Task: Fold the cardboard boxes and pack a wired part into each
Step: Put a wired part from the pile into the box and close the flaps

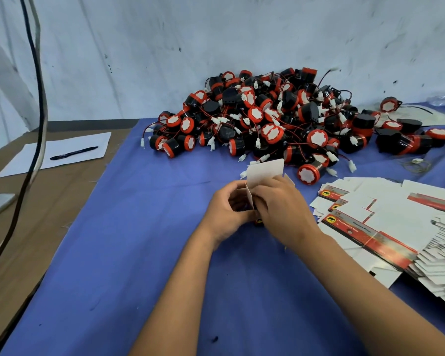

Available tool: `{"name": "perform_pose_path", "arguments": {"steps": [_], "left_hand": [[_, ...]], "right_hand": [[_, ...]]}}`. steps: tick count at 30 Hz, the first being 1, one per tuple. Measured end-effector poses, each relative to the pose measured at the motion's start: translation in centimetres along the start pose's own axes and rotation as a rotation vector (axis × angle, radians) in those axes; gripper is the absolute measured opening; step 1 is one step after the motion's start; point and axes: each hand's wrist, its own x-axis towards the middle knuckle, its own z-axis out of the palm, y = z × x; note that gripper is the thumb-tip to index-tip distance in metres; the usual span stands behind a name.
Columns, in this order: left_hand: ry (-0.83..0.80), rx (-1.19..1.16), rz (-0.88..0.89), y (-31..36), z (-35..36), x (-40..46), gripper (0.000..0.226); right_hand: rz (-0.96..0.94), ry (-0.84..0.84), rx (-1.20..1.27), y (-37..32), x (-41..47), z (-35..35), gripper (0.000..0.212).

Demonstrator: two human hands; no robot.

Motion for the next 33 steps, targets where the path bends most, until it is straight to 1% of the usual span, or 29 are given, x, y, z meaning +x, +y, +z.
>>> {"name": "perform_pose_path", "arguments": {"steps": [2, 4, 9, 10, 11, 12, 13, 14, 15, 16, 17, 18, 19, 20, 21, 24, 25, 26, 27, 29, 31, 33], "left_hand": [[0.001, -0.017, 0.012, -0.1, -0.1, 0.0, 0.055], [0.001, -0.026, 0.025, -0.1, -0.1, 0.0, 0.055], [-0.002, -0.005, 0.035, 0.0, 0.0, -0.1, 0.056], [-0.003, 0.003, 0.033, 0.0, -0.1, -0.1, 0.056], [-0.002, 0.004, 0.027, 0.0, -0.2, -0.1, 0.056], [0.003, 0.003, 0.016, -0.1, -0.4, -0.1, 0.056], [0.009, 0.006, 0.008, -0.2, -0.7, -0.1, 0.056], [0.01, 0.017, 0.003, -0.2, -1.0, 0.0, 0.056], [0.0, 0.034, 0.0, -0.2, -1.3, 0.0, 0.057], [-0.018, 0.055, 0.0, -0.2, -1.7, 0.0, 0.057], [-0.035, 0.077, 0.004, -0.1, -1.9, 0.0, 0.058], [-0.046, 0.096, 0.01, -0.1, -2.1, -0.1, 0.058], [-0.051, 0.104, 0.01, -0.1, -2.2, -0.1, 0.059], [-0.057, 0.09, -0.001, -0.1, -2.3, -0.2, 0.06], [-0.069, 0.045, -0.022, -0.1, -2.4, -0.3, 0.061], [-0.144, -0.264, -0.127, 0.1, -2.9, -0.4, 0.056], [-0.137, -0.337, -0.157, 0.3, -2.8, -0.4, 0.051], [-0.102, -0.362, -0.175, 0.4, -2.4, -0.4, 0.046], [-0.045, -0.325, -0.178, 0.3, -1.9, -0.4, 0.041], [0.09, -0.112, -0.139, 0.0, -0.6, -0.1, 0.034], [0.213, 0.047, -0.08, -0.7, 0.4, 0.1, 0.034], [0.307, 0.082, -0.026, -0.9, 1.0, 0.1, 0.035]], "right_hand": [[-0.055, 0.023, 0.07, 0.4, -1.0, -0.1, 0.023], [-0.084, 0.0, 0.093, 0.9, -1.9, -0.1, 0.025], [-0.058, -0.111, -0.008, 1.2, -1.6, -0.4, 0.031], [-0.067, -0.099, 0.011, 1.2, -1.5, -0.6, 0.03], [-0.083, -0.034, 0.044, 1.2, -1.6, -0.8, 0.027], [-0.102, 0.104, 0.067, 1.3, -1.7, -0.8, 0.023], [-0.09, 0.29, 0.061, 1.6, -1.8, -0.7, 0.018], [-0.009, 0.452, 0.055, 1.9, -1.8, -0.6, 0.016], [0.141, 0.555, 0.083, 2.3, -1.7, -0.5, 0.018], [0.314, 0.559, 0.182, 2.6, -1.5, -0.4, 0.02], [0.468, 0.469, 0.337, 2.9, -1.2, -0.3, 0.021], [0.584, 0.326, 0.53, 3.2, -0.9, -0.1, 0.019], [0.656, 0.185, 0.719, 3.3, -0.8, 0.1, 0.016], [0.679, 0.094, 0.834, 3.5, -0.8, 0.4, 0.015], [0.661, 0.047, 0.868, 3.7, -0.9, 0.6, 0.012], [0.574, 0.024, 0.795, 4.0, -1.1, 1.0, 0.007], [0.554, 0.033, 0.766, 3.9, -1.1, 1.1, 0.01], [0.528, 0.046, 0.762, 3.8, -1.2, 1.1, 0.015], [0.489, 0.058, 0.784, 3.6, -1.3, 1.2, 0.022], [0.387, 0.063, 0.831, 3.0, -1.6, 1.2, 0.032], [0.304, 0.045, 0.85, 2.9, -1.9, 1.1, 0.031], [0.276, 0.006, 0.861, 3.0, -2.0, 0.8, 0.031]]}}
